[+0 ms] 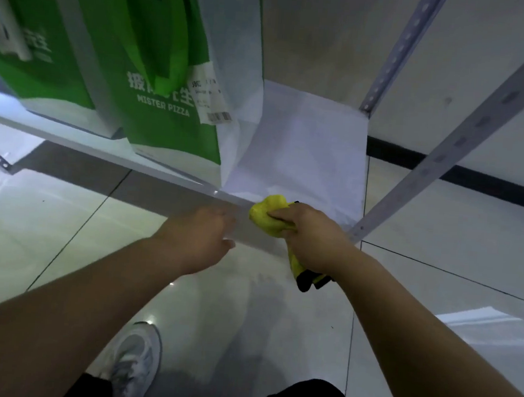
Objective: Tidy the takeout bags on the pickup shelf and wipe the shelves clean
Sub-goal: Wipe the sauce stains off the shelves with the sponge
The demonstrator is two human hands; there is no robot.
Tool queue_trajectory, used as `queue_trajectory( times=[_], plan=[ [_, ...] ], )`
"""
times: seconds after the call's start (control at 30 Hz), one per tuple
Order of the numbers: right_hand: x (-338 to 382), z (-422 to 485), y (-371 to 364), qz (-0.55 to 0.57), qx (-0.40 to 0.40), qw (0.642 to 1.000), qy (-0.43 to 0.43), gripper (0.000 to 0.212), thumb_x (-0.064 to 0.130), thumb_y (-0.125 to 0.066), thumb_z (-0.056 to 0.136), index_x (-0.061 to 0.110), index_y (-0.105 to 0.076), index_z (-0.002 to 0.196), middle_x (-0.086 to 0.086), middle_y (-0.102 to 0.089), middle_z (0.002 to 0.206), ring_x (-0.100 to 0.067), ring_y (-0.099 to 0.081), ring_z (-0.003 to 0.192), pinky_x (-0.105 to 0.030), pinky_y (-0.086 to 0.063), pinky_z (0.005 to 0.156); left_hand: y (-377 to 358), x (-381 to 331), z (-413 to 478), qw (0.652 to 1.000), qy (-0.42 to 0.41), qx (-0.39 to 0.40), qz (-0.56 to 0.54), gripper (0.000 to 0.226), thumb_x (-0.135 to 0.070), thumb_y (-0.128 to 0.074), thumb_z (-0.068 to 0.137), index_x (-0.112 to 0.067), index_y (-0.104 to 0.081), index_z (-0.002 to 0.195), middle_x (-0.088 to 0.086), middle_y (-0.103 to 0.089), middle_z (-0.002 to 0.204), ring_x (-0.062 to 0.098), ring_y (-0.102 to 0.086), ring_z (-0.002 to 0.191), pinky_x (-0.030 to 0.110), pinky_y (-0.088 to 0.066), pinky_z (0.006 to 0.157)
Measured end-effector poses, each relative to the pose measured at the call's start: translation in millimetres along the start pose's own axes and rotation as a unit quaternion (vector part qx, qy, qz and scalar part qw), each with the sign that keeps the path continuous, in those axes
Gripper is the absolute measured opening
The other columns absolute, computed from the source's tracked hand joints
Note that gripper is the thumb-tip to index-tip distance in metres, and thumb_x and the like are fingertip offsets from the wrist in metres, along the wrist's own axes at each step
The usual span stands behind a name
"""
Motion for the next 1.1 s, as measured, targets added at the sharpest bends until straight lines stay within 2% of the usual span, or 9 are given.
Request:
queue_trajectory(
  times=[0.1, 0.23, 0.4, 0.57, 0.67, 0.77, 1.0, 1.1],
  plan=[
    [25, -5, 8, 0.061, -0.005, 0.997, 0.057, 0.048, 0.008, -0.049, 0.09, 0.03, -0.049, 0.133, -0.002, -0.05, 0.13, -0.022, -0.047, 0.118, -0.025, -0.035, 0.089, 11, 17, -23, 0.999, 0.031, 0.017, 0.032, 0.039, -0.045, -0.049, 0.089, -0.032, -0.051, 0.125, -0.004, -0.053, 0.132, 0.022, -0.05, 0.12, 0.035, -0.045, 0.094],
    [62, -3, 17, 0.106, 0.0, 0.988, 0.112, 0.045, 0.013, -0.053, 0.092, 0.031, -0.049, 0.133, 0.001, -0.048, 0.131, -0.018, -0.044, 0.121, -0.03, -0.035, 0.1, 26, 46, -49, 0.996, 0.069, 0.007, 0.051, 0.037, -0.046, -0.049, 0.09, -0.031, -0.052, 0.124, -0.007, -0.051, 0.131, 0.019, -0.053, 0.117, 0.034, -0.046, 0.092],
    [104, 14, 11, 0.091, -0.008, 0.984, 0.153, 0.045, 0.018, -0.051, 0.094, 0.036, -0.046, 0.134, 0.005, -0.045, 0.137, -0.017, -0.043, 0.123, -0.03, -0.035, 0.1, 33, 98, -65, 0.993, 0.108, -0.011, 0.05, 0.037, -0.048, -0.047, 0.09, -0.033, -0.052, 0.124, -0.012, -0.051, 0.13, 0.013, -0.052, 0.116, 0.03, -0.044, 0.089],
    [143, 45, -19, 0.017, -0.001, 0.987, 0.159, 0.044, 0.028, -0.049, 0.095, 0.044, -0.041, 0.135, 0.01, -0.032, 0.149, -0.016, -0.037, 0.13, -0.025, -0.03, 0.099, 24, 162, -80, 0.992, 0.115, -0.013, 0.051, 0.038, -0.05, -0.043, 0.092, -0.035, -0.05, 0.125, -0.017, -0.05, 0.128, 0.01, -0.052, 0.114, 0.026, -0.041, 0.081],
    [186, 74, -42, -0.002, 0.006, 0.986, 0.167, 0.044, 0.029, -0.048, 0.095, 0.044, -0.041, 0.135, 0.01, -0.033, 0.149, -0.018, -0.035, 0.133, -0.028, -0.03, 0.103, 21, 216, -97, 0.991, 0.126, -0.008, 0.047, 0.037, -0.051, -0.043, 0.091, -0.036, -0.051, 0.124, -0.017, -0.052, 0.126, 0.01, -0.054, 0.111, 0.025, -0.044, 0.081],
    [231, 104, -64, -0.007, -0.004, 0.986, 0.166, 0.043, 0.027, -0.049, 0.095, 0.042, -0.043, 0.135, 0.008, -0.035, 0.147, -0.017, -0.036, 0.131, -0.026, -0.031, 0.099, 25, 273, -111, 0.99, 0.131, -0.011, 0.056, 0.038, -0.052, -0.043, 0.091, -0.036, -0.051, 0.125, -0.018, -0.052, 0.126, 0.009, -0.054, 0.109, 0.025, -0.047, 0.083],
    [335, 177, -106, -0.012, -0.04, 0.989, 0.14, 0.044, 0.024, -0.049, 0.093, 0.042, -0.044, 0.132, 0.009, -0.043, 0.138, -0.023, -0.045, 0.121, -0.038, -0.04, 0.096, 48, 406, -121, 0.99, 0.121, -0.033, 0.066, 0.038, -0.05, -0.043, 0.092, -0.034, -0.051, 0.125, -0.016, -0.052, 0.127, 0.012, -0.055, 0.11, 0.027, -0.048, 0.081],
    [377, 206, -119, -0.022, -0.051, 0.989, 0.135, 0.043, 0.024, -0.049, 0.093, 0.039, -0.044, 0.133, 0.007, -0.045, 0.135, -0.025, -0.047, 0.118, -0.038, -0.041, 0.092, 63, 459, -122, 0.989, 0.119, -0.053, 0.064, 0.037, -0.051, -0.043, 0.092, -0.034, -0.051, 0.124, -0.015, -0.052, 0.127, 0.013, -0.055, 0.111, 0.029, -0.049, 0.082]
  ],
)
Point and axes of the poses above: each hand's wrist, its own z-axis towards the middle knuckle, its own y-axis out of the back of the hand, x = y × z, the point moved 2 cm from there along z, towards the middle knuckle
